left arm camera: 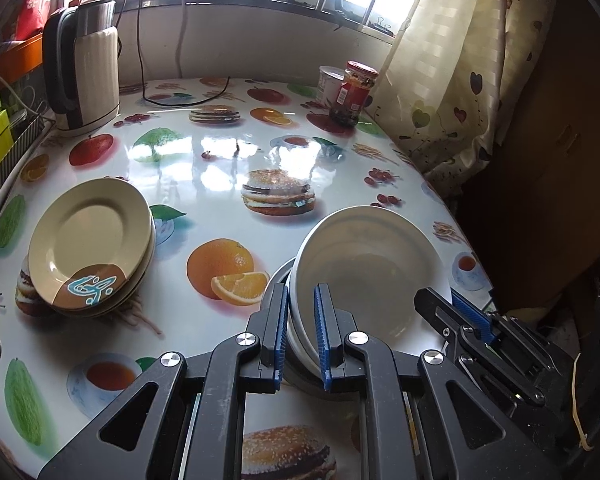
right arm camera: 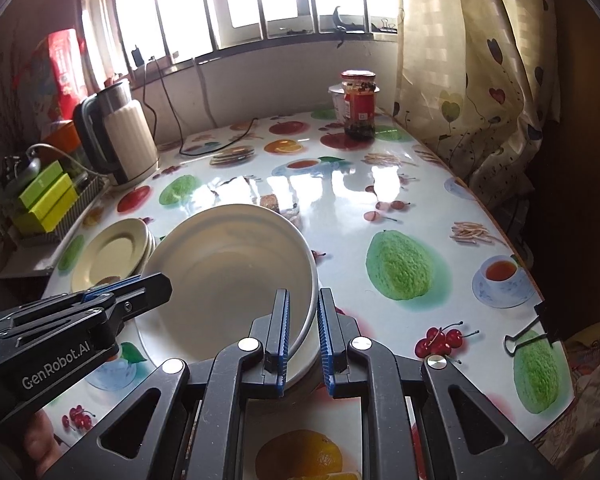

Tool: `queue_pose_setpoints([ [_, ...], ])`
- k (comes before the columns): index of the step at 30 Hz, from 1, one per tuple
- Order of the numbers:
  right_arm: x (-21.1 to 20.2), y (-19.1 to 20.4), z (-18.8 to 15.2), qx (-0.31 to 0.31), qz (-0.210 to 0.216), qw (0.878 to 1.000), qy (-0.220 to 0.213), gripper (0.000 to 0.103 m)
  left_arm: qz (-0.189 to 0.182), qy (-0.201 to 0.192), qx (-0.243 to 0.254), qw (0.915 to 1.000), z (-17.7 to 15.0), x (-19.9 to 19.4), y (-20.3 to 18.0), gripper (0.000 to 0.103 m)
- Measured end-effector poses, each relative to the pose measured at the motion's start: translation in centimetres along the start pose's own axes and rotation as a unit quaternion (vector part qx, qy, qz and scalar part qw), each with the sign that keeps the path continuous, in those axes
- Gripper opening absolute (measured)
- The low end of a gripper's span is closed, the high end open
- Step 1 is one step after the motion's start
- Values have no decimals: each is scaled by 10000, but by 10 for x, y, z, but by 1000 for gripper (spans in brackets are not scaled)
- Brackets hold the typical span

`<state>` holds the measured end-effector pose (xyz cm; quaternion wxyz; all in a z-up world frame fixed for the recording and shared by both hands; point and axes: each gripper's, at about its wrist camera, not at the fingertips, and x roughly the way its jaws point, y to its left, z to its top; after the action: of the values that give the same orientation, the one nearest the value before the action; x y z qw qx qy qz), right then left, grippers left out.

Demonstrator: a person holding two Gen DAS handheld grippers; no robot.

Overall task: Organize plates and bowls
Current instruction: 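Carry the white bowl with both tools toward the blue-striped bowl stack, then lower the white bowl onto the striped bowls and open both tools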

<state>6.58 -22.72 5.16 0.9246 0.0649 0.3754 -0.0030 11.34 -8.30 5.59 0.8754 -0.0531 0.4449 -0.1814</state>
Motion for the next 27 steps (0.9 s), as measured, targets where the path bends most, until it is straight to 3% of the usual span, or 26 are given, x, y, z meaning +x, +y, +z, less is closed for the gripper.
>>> queue_pose_setpoints([
  [13,8,-4,-5,44,-10,9999,113,14,34,169,-41,9998,-4,12,0,14],
  [27,10,-7,-5,62,2,9999,115,16,68,97,5,9999,-6,11,-1,14],
])
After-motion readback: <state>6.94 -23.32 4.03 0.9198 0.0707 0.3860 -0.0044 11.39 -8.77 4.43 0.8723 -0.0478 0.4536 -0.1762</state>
